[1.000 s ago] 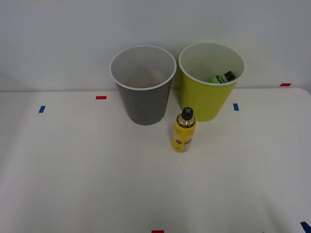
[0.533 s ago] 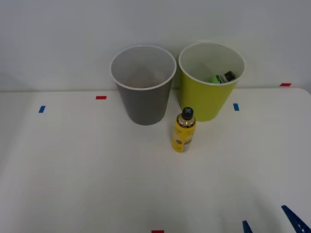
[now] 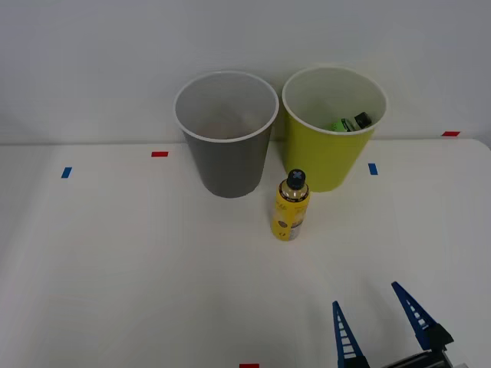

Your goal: Put cans in the gray bin, plastic bottles in the light green bin

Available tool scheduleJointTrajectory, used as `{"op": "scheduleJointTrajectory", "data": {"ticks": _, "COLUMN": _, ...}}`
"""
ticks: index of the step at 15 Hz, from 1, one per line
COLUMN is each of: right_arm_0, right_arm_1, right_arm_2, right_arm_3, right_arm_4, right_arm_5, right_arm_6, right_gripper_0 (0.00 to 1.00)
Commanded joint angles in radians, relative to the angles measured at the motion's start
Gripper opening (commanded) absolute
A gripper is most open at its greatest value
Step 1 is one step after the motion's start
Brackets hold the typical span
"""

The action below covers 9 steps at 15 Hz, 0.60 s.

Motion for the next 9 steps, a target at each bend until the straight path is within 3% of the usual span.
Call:
{"op": "scheduleJointTrajectory", "data": {"ticks": 1, "right_arm_0": -0.085, "right_arm_1": 0.038, "right_arm_2": 0.038, "right_arm_3": 0.0, "right_arm_4": -0.023, "right_arm_5": 0.081, "right_arm_6": 0.018, "right_gripper_0": 1.0}}
{"op": "scheduleJointTrajectory", "data": {"ticks": 9, "right_arm_0": -0.272, "right_arm_1": 0.098, "right_arm_2": 0.05, "right_arm_3": 0.0, "right_arm_4": -0.021, "right_arm_5": 0.295, "right_arm_6": 0.084, "right_gripper_0": 1.0}}
